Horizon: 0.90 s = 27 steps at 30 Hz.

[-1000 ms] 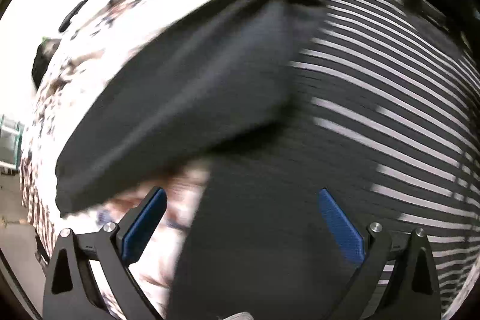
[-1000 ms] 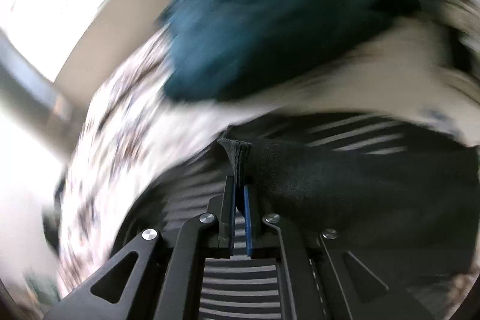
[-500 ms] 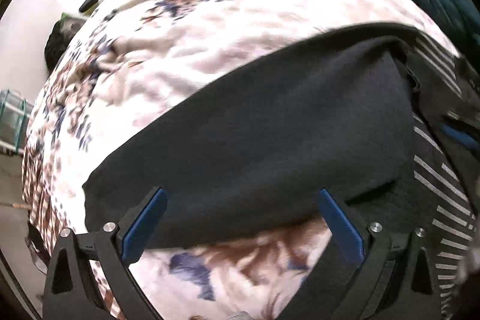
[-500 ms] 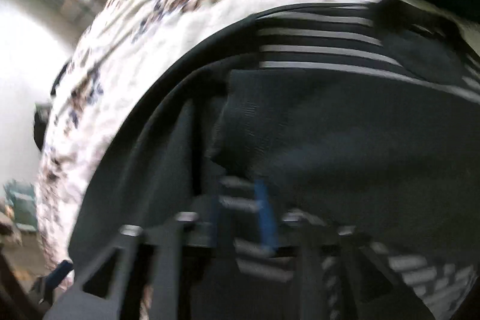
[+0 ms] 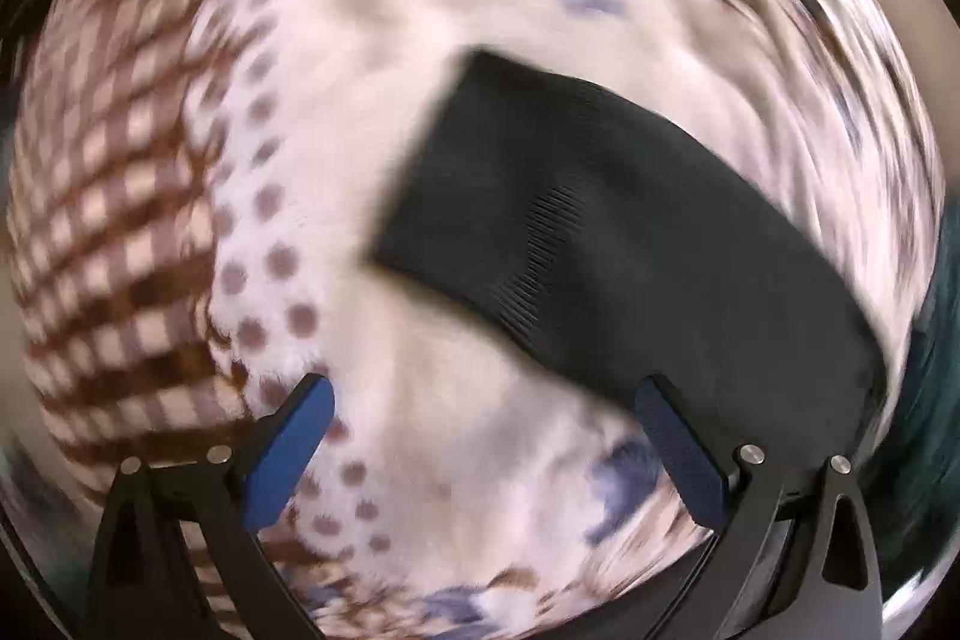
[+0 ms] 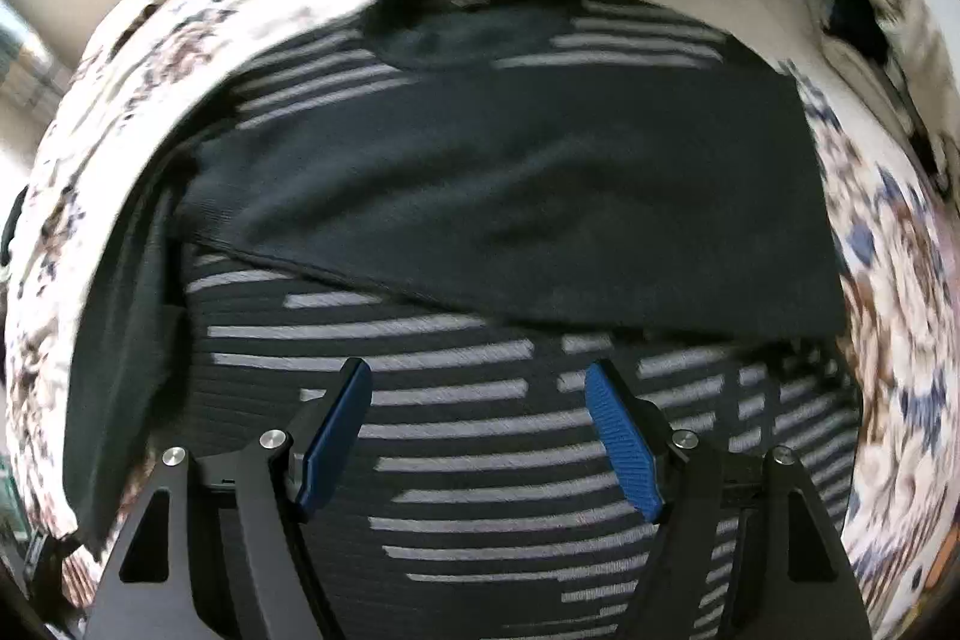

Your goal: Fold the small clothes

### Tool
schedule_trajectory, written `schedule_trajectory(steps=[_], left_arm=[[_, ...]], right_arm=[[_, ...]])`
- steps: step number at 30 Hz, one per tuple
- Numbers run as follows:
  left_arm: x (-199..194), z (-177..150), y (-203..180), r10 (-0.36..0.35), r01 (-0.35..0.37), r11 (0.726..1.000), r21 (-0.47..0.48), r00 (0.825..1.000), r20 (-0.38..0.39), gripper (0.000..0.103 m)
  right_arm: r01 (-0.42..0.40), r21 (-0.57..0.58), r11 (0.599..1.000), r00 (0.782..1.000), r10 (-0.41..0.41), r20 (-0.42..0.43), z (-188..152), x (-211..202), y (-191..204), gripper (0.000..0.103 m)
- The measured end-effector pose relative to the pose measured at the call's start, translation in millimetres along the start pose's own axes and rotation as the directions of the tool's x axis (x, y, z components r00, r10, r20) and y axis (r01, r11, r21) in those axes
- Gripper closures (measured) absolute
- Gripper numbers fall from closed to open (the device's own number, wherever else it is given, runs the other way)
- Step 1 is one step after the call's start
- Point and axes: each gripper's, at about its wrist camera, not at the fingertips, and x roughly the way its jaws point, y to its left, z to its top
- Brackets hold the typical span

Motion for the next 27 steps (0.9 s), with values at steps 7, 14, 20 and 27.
schedule_trajectory(steps=[7, 14, 20, 27], left_arm=[[11, 35, 15, -0.099, 0.131, 0.963, -0.235, 0.984, 0.145, 0.008], [-1, 55, -37, -0.024, 0.015, 0.999, 0.033, 0.951, 0.309, 0.094], [-33, 51, -92, -0.067, -0.073, 0.951, 0.3, 0.9, 0.431, 0.095], [-85, -17, -181, -0.232, -0.107, 0.811, 0.575, 0.844, 0.484, 0.095]], right_arm=[[-0.014, 0.106, 0.994, 1.0, 0.015, -0.005, -4, 14, 17, 0.027], [0.227, 0.049, 0.973, 0.974, -0.226, -0.025, 3, 17, 38, 0.009], [0.326, -0.035, 0.945, 0.944, -0.324, 0.069, 14, 5, 45, 0.007], [0.232, 0.026, 0.972, 0.971, -0.233, 0.057, 22, -6, 20, 0.007]])
